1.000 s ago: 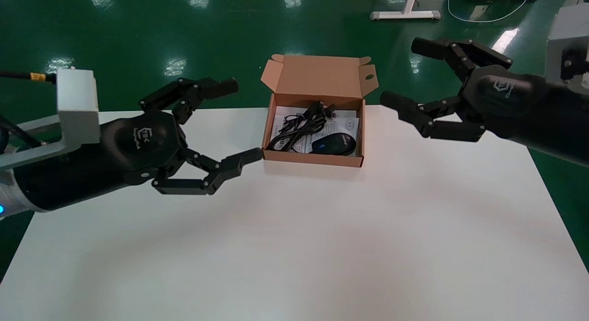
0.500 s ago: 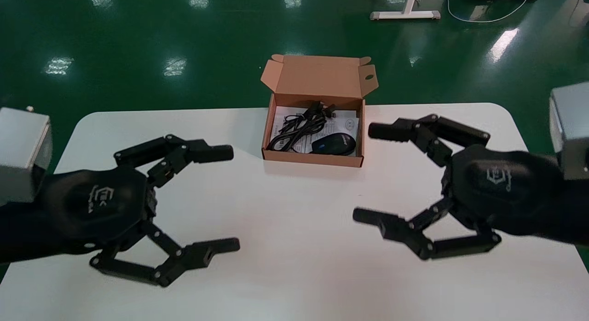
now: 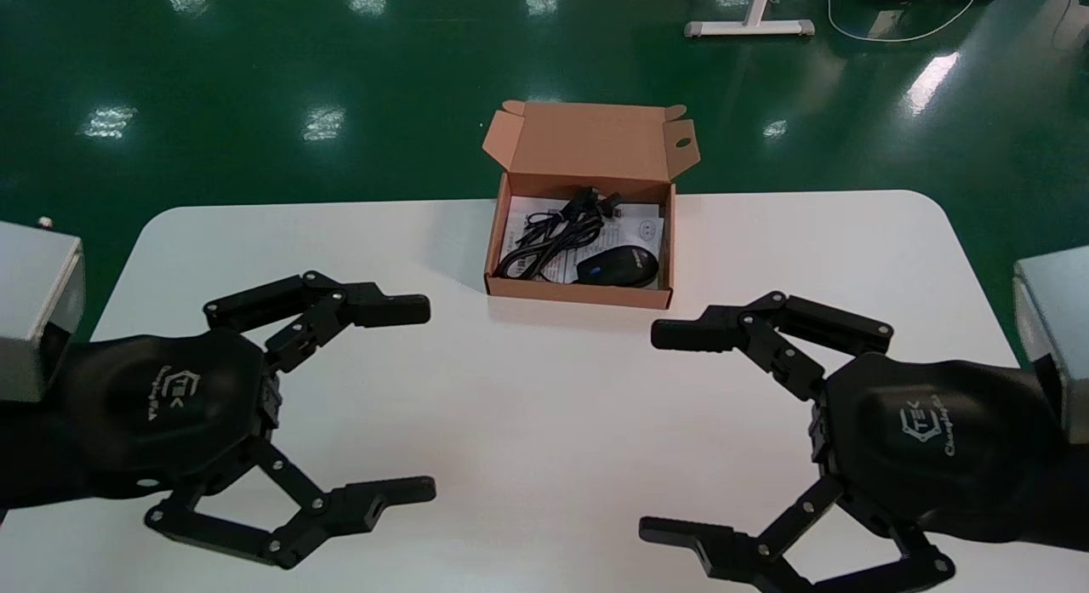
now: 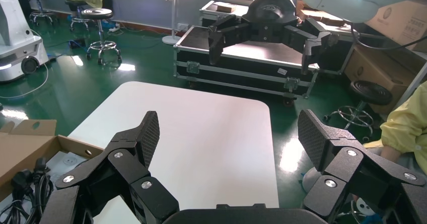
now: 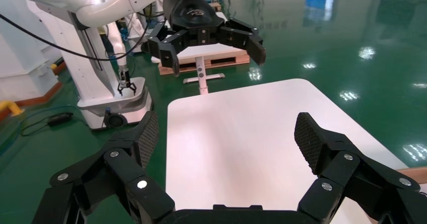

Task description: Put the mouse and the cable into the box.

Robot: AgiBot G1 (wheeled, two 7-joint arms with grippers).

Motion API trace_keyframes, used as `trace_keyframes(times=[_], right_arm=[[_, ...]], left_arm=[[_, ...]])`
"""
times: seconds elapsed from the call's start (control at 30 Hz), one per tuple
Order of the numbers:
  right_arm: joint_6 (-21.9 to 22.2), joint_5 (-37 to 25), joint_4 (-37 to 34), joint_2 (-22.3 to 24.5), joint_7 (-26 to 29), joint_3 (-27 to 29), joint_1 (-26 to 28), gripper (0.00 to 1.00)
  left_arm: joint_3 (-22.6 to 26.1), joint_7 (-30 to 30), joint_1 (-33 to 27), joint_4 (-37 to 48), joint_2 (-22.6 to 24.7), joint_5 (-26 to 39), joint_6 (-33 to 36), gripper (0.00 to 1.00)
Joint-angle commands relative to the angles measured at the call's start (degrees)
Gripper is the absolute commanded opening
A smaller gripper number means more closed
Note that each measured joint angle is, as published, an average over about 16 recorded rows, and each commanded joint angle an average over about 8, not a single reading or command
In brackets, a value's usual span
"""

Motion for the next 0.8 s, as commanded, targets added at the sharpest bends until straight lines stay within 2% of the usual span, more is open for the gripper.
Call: trace_keyframes(times=[0.03, 0.8], right_arm=[[0.1, 0.0, -0.2, 0.0, -0.1, 0.0, 0.1, 1.00], [0.6, -0.6, -2.0, -0.6, -0.7, 0.0, 0.9, 1.00]], left_arm=[[0.0, 0.1, 0.0, 0.1, 0.1, 0.0, -0.1, 1.00], [0.1, 0.4, -0.1, 0.7, 0.4, 0.0, -0.3, 1.00]])
